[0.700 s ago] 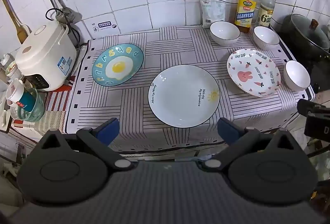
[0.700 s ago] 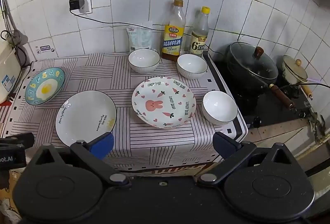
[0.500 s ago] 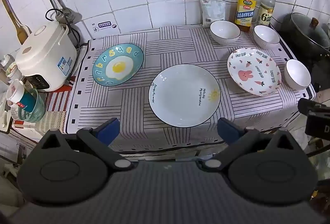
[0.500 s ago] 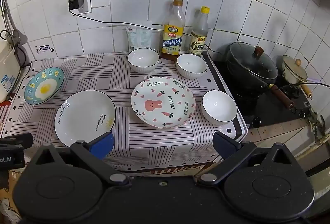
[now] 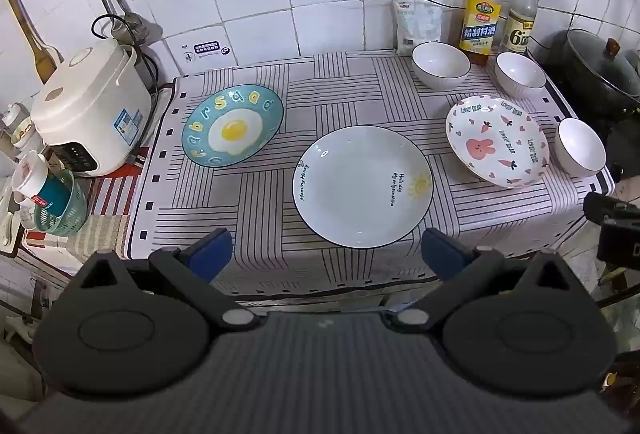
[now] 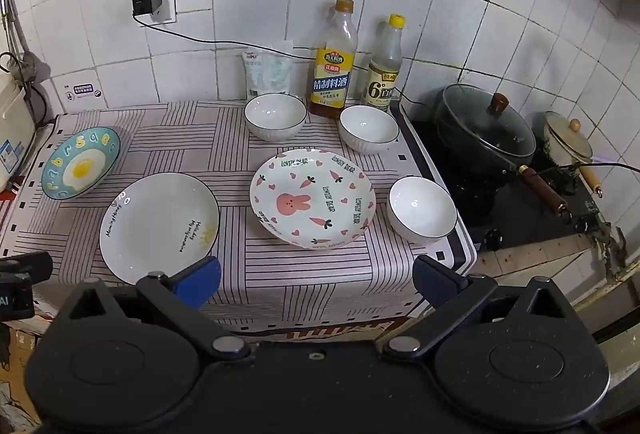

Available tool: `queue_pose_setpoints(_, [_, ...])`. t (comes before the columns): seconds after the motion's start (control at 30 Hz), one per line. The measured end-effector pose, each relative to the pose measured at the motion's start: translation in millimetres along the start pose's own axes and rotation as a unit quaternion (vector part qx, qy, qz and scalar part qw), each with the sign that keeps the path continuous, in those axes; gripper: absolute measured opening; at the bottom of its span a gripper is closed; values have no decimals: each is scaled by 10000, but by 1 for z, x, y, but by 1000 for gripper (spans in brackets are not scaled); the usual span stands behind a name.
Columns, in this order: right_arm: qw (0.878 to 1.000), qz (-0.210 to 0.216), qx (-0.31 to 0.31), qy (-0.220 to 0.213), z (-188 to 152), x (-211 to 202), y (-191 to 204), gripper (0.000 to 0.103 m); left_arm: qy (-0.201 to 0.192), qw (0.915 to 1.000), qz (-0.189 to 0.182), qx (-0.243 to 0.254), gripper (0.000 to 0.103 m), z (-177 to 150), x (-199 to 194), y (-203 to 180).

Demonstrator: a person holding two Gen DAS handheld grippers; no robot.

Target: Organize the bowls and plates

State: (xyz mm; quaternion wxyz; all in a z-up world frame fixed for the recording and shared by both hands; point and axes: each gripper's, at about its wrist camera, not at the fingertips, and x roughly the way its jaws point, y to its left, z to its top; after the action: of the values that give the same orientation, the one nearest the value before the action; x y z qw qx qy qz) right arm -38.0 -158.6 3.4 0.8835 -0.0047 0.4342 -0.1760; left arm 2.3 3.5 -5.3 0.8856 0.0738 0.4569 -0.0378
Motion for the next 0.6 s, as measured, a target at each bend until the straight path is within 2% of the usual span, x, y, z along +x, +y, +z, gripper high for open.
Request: queue_pose_setpoints(0.6, [10000,-22,-58,-18,-6,4,-4,103,188,9998,-56,-55,103,-9,6,2])
